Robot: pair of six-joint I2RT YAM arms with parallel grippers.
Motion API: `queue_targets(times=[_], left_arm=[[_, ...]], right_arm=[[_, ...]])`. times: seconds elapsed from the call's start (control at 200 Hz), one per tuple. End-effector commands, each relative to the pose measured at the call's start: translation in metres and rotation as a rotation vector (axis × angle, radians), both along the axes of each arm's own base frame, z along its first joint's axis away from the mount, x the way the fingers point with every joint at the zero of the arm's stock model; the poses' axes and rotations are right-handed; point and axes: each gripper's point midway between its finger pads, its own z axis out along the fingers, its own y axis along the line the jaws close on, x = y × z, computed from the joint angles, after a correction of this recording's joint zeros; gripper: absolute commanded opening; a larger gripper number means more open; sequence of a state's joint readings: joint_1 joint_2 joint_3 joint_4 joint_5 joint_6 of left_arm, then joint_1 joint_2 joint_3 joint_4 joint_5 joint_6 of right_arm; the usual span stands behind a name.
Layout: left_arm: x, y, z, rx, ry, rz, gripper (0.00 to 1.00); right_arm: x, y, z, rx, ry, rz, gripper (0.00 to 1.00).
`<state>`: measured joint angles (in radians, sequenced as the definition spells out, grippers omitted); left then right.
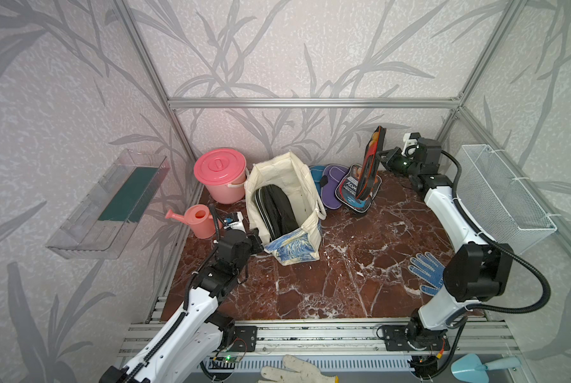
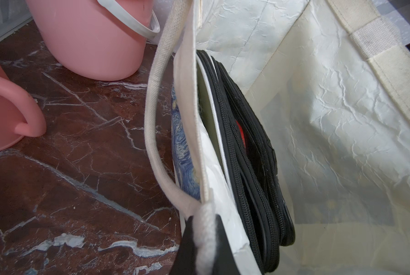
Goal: Remove the ping pong set from the canvas bag
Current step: Place the ping pong set at the ping pong set.
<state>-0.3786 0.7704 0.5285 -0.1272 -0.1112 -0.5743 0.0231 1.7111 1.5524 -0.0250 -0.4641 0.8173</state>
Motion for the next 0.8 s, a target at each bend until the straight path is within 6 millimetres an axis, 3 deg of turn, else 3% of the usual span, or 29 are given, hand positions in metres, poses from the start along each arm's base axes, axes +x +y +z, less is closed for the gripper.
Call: queue_targets(times=[0.0, 0.185, 0.37, 0.58, 0.61, 0.8], left_arm=[[0.002, 0.002, 0.005, 0.022, -0.01, 0.003, 0.0], [0.001, 0.002, 0.003, 0.025, -0.008, 0.002, 0.0], [0.001, 0.002, 0.002, 0.027, -0.005, 0.0, 0.0], [0.0, 0.003, 0.002, 0.028, -0.008, 0.001, 0.0], [0.001, 0.002, 0.001, 0.028, -0.005, -0.001, 0.0], [0.002, 0.001, 0.001, 0.023, -0.007, -0.005, 0.0]], right_arm=[[0.029, -0.001, 0.028, 0.049, -0.198, -0.006, 0.0], [0.061, 0.002, 0.002, 0.117, -0.225, 0.003, 0.0], [0.081, 0.002, -0.017, 0.173, -0.239, 0.006, 0.0], [0.083, -0.005, -0.034, 0.186, -0.211, -0.011, 0.0], [0.082, -0.014, -0.052, 0.197, -0.175, -0.028, 0.0], [0.075, -0.04, -0.093, 0.202, -0.091, -0.075, 0.0]])
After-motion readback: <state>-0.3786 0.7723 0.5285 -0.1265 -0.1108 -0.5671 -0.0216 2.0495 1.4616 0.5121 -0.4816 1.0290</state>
